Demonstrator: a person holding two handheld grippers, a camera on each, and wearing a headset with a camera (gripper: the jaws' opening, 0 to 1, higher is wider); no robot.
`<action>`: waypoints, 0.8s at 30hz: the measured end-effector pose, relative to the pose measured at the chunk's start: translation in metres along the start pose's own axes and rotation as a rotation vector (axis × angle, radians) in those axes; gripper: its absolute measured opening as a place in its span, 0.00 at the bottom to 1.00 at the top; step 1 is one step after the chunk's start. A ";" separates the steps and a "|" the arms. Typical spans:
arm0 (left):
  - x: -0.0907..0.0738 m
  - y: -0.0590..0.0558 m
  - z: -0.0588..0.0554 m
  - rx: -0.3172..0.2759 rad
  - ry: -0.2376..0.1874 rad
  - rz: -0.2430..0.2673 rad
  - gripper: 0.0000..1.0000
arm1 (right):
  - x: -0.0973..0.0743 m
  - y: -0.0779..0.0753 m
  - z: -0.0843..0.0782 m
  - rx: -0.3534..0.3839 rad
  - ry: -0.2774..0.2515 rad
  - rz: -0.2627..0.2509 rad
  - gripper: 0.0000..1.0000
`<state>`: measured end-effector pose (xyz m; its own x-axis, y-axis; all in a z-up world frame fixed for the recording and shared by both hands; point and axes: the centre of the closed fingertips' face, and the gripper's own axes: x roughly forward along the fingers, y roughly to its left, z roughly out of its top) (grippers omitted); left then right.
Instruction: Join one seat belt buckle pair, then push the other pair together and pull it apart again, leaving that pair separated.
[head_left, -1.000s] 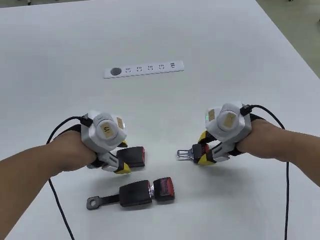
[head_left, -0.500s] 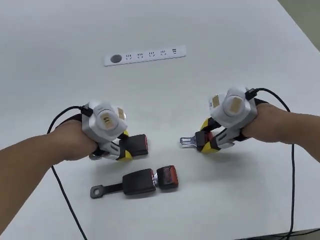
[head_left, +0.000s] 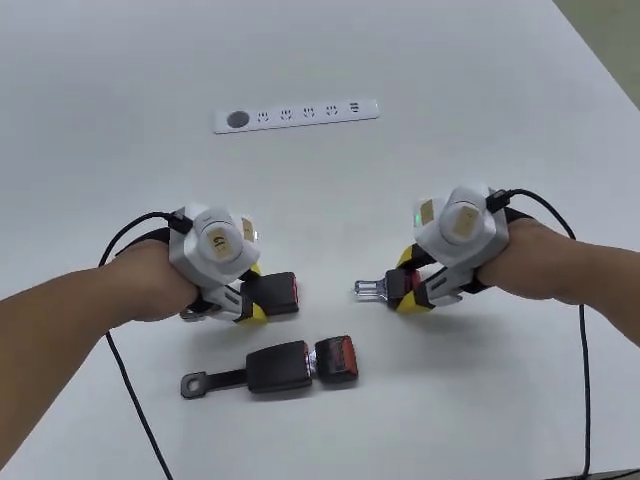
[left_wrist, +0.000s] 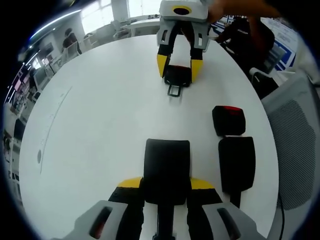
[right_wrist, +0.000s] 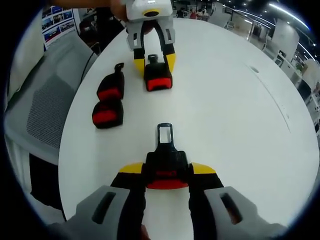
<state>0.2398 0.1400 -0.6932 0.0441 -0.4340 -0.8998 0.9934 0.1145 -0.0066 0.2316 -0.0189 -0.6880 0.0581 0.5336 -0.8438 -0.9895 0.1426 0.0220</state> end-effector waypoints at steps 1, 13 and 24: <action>0.000 0.000 0.000 0.001 0.000 -0.002 0.33 | 0.002 0.001 0.004 -0.002 -0.004 0.003 0.32; 0.002 0.001 -0.001 0.009 -0.002 -0.004 0.33 | 0.032 0.006 0.046 -0.030 -0.043 0.012 0.32; 0.002 0.000 0.001 0.016 0.005 -0.002 0.33 | 0.040 0.006 0.061 -0.060 -0.044 0.001 0.32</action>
<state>0.2396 0.1384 -0.6946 0.0420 -0.4297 -0.9020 0.9951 0.0991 -0.0009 0.2359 0.0545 -0.6885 0.0617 0.5697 -0.8195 -0.9957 0.0925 -0.0107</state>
